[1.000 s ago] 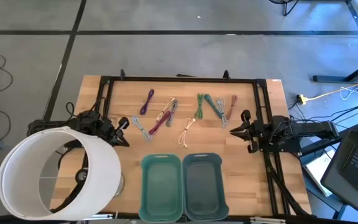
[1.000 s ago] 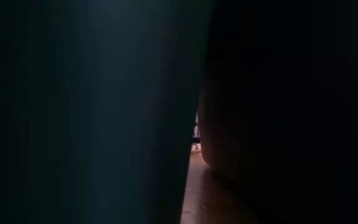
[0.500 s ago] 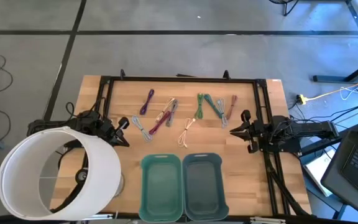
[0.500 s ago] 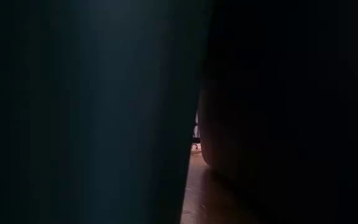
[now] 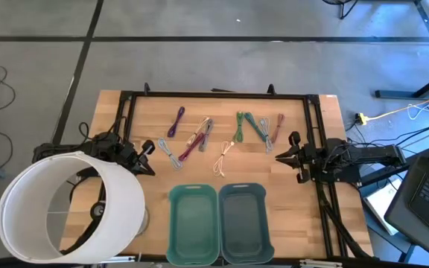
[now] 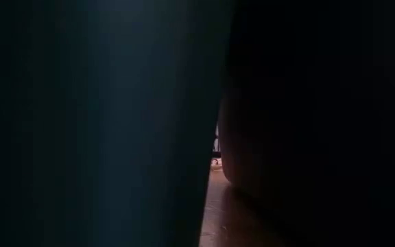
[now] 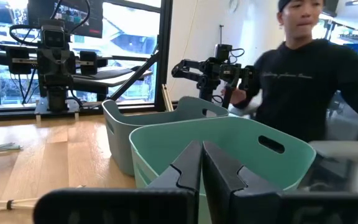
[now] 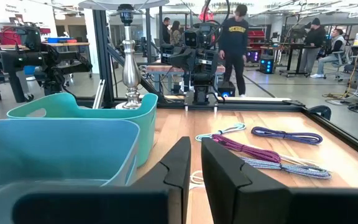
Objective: Pick & Place USB Port
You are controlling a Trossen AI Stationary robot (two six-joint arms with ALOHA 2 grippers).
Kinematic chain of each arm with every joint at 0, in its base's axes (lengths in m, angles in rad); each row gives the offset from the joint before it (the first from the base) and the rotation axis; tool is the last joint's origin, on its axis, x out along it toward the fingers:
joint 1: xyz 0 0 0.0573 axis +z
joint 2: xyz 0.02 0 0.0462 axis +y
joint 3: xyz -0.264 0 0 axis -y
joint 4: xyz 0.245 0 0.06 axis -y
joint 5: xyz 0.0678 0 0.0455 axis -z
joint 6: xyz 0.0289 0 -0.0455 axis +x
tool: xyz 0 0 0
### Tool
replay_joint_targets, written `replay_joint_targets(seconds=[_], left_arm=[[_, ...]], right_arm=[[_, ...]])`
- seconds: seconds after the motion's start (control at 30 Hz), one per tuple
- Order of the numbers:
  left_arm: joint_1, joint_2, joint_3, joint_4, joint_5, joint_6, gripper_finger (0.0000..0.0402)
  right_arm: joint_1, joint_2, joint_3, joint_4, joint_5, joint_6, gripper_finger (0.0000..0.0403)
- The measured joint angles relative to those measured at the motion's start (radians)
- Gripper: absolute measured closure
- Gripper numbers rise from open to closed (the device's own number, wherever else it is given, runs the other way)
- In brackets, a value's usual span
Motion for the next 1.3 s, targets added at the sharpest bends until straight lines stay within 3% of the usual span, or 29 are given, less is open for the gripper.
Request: replay_joint_targets(seconds=[0.27,0.37,0.6,0.77,1.03,1.3], left_arm=[[0.002,0.000,0.000,0.009,-0.023,0.000,0.0394],[0.002,0.000,0.000,0.031,-0.120,0.063,0.0399],[0.002,0.000,0.000,0.129,-0.415,0.362,0.0399],[0.002,0.000,0.000,0.200,-0.504,0.432,0.0392],[0.002,0.000,0.000,0.301,-0.505,0.334,0.0395],[0.001,0.019,0.000,0.244,-0.656,0.389,0.0395]], right_arm=[[0.000,0.000,0.000,0.000,0.000,0.000,0.0359],[0.000,0.000,0.000,0.000,0.000,0.000,0.0359],[0.000,0.000,0.000,0.002,0.000,0.000,0.0359],[0.000,0.000,0.000,0.015,0.000,0.001,0.0359],[0.000,0.000,0.000,0.035,0.000,0.001,0.0359],[0.001,0.000,0.000,0.093,0.020,0.001,0.0359]])
